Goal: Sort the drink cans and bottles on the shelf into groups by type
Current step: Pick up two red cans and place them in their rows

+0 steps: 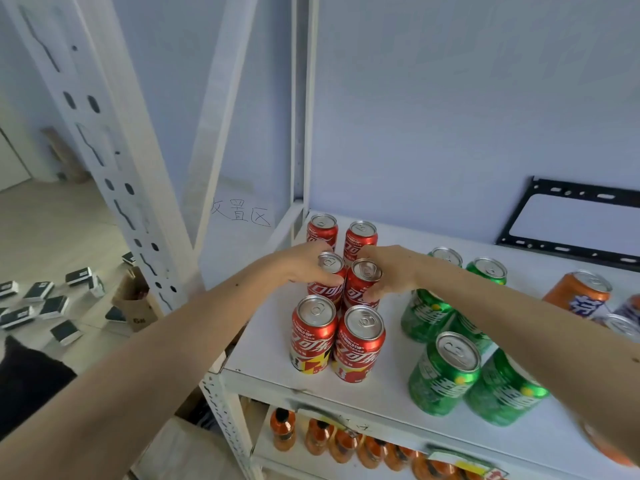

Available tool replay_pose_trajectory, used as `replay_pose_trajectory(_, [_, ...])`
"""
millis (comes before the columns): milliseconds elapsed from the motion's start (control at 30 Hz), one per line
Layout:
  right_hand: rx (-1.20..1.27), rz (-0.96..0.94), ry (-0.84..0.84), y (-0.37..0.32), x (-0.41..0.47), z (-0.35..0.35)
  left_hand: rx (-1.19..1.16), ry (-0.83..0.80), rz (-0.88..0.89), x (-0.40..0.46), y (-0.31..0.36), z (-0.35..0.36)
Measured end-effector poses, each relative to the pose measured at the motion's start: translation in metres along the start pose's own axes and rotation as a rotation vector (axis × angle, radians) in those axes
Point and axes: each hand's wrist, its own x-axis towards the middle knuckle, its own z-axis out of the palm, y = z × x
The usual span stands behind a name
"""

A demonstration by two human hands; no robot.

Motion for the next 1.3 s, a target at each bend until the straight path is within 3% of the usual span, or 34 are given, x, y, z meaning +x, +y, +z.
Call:
replay_pose_trajectory(100, [0.072,0.032,-0.042,0.005,-0.007,-0.027,-0.14,0.153,0.056,0.007,0.01,-0.02])
replay_pose_trajectory(233, [0.157,0.121,0.117,0.02,0.016,-0.06,-0.086,0.445,0.048,0.043,0.009,-0.048])
replay_pose_trajectory(367, [0.11,0.163,0.128,0.022,0.052,-0.053,0.197,0.29,-0.056,0.073,0.0,-0.052])
replay_pose_trajectory(500, [0.133,0.137,0.056,0.019,0.078,-0.034,0.228,0.133,0.006,0.094,-0.011,-0.048])
replay_pose_trajectory(633, [0.063,0.085,0.126,0.025,0.095,-0.025,0.244,0.148,0.072,0.106,-0.016,-0.046])
replay_pose_trajectory(833, [0.037,0.026,0.072,0.035,0.094,-0.029,0.331,0.096,0.139,0.112,-0.009,-0.038])
replay_pose_trajectory(1300, [0.078,0.066,0.048,0.036,0.076,-0.035,0.365,0.045,0.088,0.111,0.007,-0.035])
